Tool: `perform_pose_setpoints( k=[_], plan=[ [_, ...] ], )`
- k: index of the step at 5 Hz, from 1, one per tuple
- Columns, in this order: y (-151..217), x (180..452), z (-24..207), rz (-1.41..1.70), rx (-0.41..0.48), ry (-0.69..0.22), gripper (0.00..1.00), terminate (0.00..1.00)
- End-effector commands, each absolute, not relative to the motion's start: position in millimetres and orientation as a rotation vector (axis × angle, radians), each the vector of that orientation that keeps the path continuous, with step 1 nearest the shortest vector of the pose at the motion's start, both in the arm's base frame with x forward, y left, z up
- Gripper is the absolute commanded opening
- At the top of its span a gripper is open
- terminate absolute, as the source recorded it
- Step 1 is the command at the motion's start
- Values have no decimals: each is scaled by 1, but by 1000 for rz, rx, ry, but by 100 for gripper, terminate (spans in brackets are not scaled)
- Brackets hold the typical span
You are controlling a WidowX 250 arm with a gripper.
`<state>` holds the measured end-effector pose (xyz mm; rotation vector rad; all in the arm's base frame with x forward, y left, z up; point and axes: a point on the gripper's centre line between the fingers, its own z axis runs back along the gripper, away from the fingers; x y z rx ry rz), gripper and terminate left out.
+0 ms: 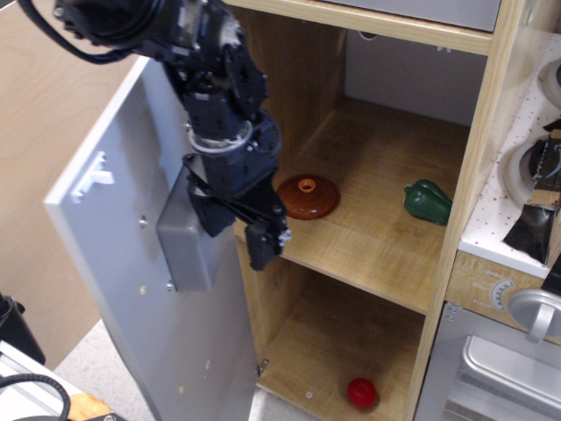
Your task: Open fridge
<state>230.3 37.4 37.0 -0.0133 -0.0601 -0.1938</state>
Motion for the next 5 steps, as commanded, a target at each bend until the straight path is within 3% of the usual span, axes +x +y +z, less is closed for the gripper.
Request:
perform_pose_setpoints(
  k=[1,4,5],
  plan=[
    [79,233,50,-168,30,-118,100,0],
    [93,230,51,-164,35,-170,100,0],
    [93,230,51,-164,35,-170,100,100]
  ],
)
